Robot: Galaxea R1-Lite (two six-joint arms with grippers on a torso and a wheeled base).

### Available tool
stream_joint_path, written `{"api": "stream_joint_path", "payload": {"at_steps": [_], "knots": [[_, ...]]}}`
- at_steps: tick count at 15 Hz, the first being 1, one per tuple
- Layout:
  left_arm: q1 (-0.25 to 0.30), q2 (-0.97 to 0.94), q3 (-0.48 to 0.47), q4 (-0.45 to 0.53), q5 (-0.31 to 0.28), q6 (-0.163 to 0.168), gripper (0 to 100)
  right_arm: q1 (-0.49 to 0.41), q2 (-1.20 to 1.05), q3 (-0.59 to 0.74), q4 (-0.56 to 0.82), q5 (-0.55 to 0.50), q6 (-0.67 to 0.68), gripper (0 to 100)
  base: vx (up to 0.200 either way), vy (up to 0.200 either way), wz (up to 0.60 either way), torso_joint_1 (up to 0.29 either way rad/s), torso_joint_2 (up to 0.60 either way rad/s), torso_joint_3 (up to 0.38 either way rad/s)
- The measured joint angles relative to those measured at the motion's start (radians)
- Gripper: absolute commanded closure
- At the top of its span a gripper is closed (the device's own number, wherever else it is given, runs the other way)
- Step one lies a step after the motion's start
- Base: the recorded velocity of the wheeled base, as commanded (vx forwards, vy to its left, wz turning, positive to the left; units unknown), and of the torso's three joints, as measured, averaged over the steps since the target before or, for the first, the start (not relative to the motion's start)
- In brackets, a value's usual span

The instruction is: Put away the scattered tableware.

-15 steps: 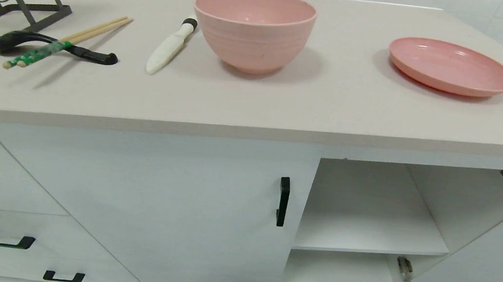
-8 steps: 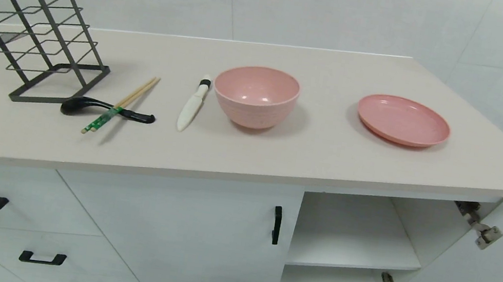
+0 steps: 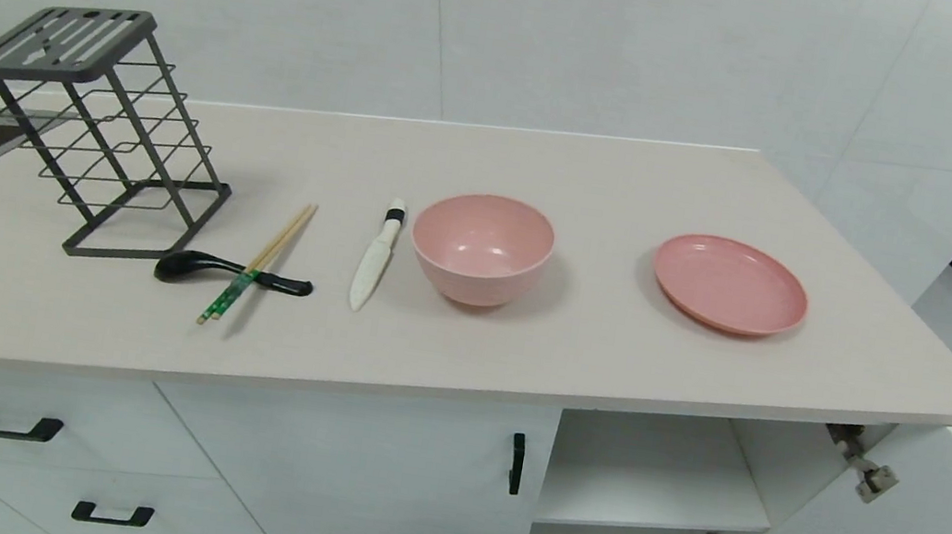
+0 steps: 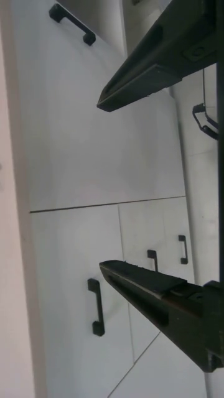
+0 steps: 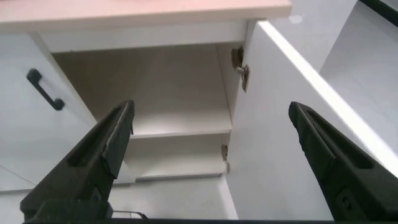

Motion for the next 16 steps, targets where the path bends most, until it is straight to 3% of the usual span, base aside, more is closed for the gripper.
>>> {"api": "stream_joint_path", "payload": {"at_steps": [12, 16], "knots": [[-0.001, 0.0, 0.0, -0.001, -0.001, 0.002, 0, 0.0, 0.0, 0.0, 0.0, 0.0, -0.004, 0, 0.0, 0.0, 0.0, 0.293, -0.55, -0.269], [-0.001, 0.0, 0.0, 0.0, 0.0, 0.001, 0, 0.0, 0.0, 0.0, 0.0, 0.0, -0.003, 0, 0.15, 0.0, 0.0, 0.113, -0.23, -0.103]]}}
